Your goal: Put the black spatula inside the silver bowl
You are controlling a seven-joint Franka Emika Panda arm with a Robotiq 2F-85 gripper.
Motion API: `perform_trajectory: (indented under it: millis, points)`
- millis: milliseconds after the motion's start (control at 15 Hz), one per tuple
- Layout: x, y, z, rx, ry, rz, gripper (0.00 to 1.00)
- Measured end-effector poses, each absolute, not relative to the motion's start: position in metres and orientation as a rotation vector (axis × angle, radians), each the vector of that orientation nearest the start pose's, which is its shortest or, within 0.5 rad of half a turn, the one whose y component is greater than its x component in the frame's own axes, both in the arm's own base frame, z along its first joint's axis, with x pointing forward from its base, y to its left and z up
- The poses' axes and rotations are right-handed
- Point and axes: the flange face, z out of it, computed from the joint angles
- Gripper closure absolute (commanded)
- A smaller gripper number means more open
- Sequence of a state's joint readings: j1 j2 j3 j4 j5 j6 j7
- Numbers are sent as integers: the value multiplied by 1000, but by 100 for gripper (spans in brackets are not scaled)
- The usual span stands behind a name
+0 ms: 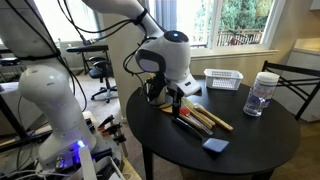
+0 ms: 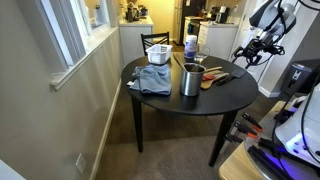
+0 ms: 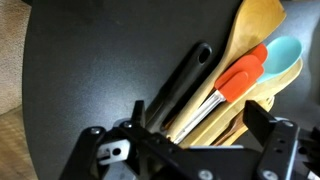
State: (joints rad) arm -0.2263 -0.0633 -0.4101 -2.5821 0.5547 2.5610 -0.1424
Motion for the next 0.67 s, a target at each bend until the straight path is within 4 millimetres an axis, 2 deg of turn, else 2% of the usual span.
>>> perform_trajectory:
  millis: [400,667]
  points:
    - [365,-314,266,-2355,1515,-204,0]
    - [381,-327,237,-2298,1633,-119,0]
